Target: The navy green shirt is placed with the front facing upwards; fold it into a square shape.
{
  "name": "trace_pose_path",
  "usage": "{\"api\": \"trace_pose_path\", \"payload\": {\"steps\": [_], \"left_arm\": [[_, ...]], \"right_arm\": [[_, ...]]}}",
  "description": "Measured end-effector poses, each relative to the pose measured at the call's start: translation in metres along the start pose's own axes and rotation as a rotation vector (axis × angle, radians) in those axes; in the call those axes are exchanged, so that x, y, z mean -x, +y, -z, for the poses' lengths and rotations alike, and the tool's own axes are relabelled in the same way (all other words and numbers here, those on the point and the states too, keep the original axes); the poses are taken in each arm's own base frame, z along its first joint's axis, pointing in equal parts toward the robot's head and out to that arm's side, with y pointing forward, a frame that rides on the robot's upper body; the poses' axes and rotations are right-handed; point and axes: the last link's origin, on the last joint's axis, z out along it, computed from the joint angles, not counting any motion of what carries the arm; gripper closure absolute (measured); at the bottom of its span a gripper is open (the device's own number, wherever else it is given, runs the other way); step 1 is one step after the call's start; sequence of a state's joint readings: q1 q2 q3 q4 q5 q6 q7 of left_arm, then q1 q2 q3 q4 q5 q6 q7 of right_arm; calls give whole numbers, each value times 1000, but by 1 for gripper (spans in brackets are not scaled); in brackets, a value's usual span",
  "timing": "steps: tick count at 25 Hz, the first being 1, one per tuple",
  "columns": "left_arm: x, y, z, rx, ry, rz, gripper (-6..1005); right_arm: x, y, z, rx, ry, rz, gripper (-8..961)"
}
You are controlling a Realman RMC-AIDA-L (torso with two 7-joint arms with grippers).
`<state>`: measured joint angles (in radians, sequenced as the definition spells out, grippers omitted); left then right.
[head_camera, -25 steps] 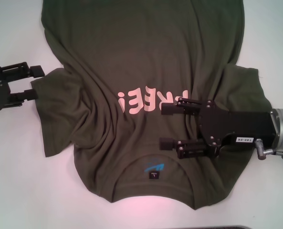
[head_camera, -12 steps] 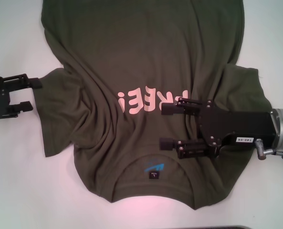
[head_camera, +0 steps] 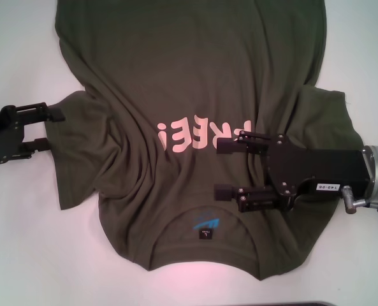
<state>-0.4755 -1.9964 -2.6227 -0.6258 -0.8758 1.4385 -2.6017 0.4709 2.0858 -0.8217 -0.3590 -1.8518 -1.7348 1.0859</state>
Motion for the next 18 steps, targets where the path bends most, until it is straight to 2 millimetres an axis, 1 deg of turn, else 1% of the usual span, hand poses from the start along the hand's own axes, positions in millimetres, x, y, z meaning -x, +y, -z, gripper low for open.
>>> {"api": "trace_pose_path", "payload": {"steps": [18], "left_arm": [[-3,-4,-2,-44,13,0,244]], "right_arm": [[0,0,0,-3,-3,0,64]]}}
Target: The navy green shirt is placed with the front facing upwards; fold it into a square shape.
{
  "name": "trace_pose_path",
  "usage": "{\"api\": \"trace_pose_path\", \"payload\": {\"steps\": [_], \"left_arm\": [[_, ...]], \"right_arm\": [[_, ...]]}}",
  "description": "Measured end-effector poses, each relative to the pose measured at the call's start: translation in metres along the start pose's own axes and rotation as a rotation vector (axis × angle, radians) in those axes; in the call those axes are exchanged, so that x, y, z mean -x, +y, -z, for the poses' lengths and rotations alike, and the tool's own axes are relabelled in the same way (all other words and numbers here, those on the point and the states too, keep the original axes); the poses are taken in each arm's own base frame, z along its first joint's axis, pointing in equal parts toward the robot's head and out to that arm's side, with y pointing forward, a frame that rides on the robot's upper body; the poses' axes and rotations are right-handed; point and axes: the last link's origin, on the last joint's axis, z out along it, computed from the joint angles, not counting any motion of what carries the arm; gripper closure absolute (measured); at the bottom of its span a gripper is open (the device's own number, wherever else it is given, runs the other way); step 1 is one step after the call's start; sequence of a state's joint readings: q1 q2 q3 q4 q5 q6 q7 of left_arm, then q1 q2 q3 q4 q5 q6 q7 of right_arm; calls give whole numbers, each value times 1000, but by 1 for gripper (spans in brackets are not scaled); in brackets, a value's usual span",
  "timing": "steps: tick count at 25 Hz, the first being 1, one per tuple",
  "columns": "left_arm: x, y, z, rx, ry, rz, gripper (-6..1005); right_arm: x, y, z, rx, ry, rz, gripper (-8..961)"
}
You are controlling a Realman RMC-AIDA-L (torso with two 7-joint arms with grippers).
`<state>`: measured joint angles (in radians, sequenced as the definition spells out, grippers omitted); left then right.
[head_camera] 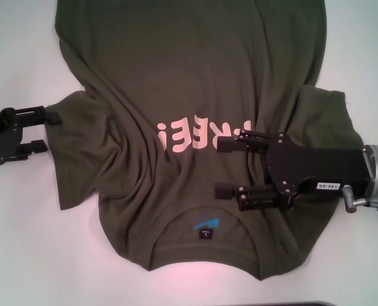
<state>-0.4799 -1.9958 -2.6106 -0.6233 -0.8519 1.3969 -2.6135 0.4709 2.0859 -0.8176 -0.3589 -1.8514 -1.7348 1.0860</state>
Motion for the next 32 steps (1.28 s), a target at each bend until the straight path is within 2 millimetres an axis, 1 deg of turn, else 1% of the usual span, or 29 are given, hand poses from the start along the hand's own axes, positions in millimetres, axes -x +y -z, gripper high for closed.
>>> {"api": "trace_pose_path", "payload": {"steps": [32], "left_arm": [[4,-3,-6,-11,-16,13,320]], "right_arm": [[-1,1,1,-4,0,-15,64]]}}
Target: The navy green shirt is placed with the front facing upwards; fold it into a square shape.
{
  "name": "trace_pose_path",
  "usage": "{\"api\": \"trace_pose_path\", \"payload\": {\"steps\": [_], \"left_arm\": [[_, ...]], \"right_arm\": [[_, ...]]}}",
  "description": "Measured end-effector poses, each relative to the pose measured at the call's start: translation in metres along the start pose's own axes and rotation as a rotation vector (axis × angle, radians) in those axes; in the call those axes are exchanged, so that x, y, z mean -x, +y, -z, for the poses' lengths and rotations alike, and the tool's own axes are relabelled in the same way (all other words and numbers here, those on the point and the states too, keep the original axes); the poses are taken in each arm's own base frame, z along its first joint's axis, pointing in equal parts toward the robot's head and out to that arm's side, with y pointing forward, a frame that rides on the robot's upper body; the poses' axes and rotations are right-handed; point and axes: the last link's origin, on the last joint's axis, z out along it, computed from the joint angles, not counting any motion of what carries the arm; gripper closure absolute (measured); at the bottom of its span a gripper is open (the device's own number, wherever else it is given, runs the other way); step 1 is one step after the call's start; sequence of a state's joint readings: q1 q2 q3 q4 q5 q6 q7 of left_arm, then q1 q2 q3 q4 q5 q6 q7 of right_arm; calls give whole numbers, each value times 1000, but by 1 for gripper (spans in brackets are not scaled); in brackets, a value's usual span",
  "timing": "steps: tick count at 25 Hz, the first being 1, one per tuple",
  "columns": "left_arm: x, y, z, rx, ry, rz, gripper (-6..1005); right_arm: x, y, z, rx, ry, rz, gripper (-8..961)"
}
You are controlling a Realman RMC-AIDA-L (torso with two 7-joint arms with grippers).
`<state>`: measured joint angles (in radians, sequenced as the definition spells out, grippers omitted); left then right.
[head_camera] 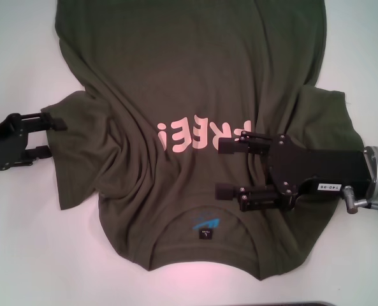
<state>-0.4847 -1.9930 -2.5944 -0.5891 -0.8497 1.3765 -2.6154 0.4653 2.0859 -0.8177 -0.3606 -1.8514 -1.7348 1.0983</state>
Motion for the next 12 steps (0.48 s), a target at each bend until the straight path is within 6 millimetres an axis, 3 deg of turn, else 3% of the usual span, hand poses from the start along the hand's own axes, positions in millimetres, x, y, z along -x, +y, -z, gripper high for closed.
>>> {"api": "trace_pose_path", "payload": {"steps": [12], "left_arm": [[1,9,-10,1,-29,-25,349]], "right_arm": [[-1,1,1,-1,1,-3,64]]}}
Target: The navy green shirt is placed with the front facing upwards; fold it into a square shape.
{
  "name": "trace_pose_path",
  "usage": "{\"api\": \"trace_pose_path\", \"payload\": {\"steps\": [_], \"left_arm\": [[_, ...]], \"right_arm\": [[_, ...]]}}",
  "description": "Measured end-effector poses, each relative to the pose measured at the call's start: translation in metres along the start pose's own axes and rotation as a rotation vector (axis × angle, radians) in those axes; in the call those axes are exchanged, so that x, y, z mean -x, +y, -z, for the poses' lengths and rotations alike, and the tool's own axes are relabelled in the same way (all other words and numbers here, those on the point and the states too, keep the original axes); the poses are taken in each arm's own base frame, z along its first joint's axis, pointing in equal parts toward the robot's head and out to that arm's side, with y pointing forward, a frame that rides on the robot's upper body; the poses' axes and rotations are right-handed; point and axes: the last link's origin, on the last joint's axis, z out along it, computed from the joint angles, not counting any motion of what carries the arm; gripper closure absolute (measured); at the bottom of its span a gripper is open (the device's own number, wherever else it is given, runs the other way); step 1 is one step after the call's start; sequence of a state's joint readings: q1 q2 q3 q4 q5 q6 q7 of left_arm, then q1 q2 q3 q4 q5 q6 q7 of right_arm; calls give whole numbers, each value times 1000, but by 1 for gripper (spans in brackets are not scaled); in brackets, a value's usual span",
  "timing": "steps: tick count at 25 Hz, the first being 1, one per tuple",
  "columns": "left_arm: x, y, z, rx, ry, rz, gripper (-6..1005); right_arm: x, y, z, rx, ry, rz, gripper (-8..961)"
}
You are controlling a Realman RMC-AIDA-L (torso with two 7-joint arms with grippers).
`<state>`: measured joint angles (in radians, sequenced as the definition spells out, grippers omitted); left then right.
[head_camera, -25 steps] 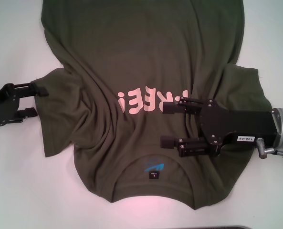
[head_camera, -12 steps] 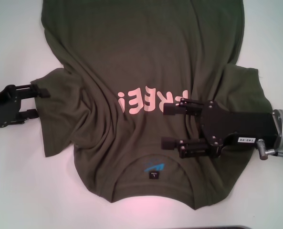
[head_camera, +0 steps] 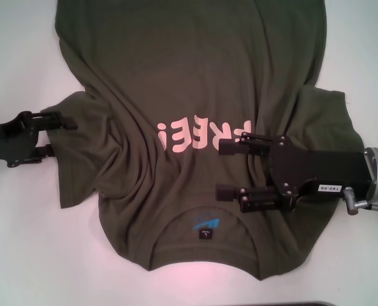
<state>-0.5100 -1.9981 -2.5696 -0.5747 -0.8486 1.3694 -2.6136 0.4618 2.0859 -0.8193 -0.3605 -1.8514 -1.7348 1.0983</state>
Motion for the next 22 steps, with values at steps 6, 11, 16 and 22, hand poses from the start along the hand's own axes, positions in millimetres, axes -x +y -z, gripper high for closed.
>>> {"api": "trace_pose_path", "payload": {"steps": [6,11,16,22], "left_arm": [[0,5,-4,6,-8,-10,363],[0,8,-9,0,-25,-23,375],[-2,15,-13,2,-38,-48,387],[-7,24,-11,-15,-66,-115,401]], "right_arm": [[0,0,0,-2,-1,-1,64],[0,0,1,-4,-2,-1,64],[0,-1,1,-7,0,0,64],[-1,-1,1,-9,1,-1,64]]}}
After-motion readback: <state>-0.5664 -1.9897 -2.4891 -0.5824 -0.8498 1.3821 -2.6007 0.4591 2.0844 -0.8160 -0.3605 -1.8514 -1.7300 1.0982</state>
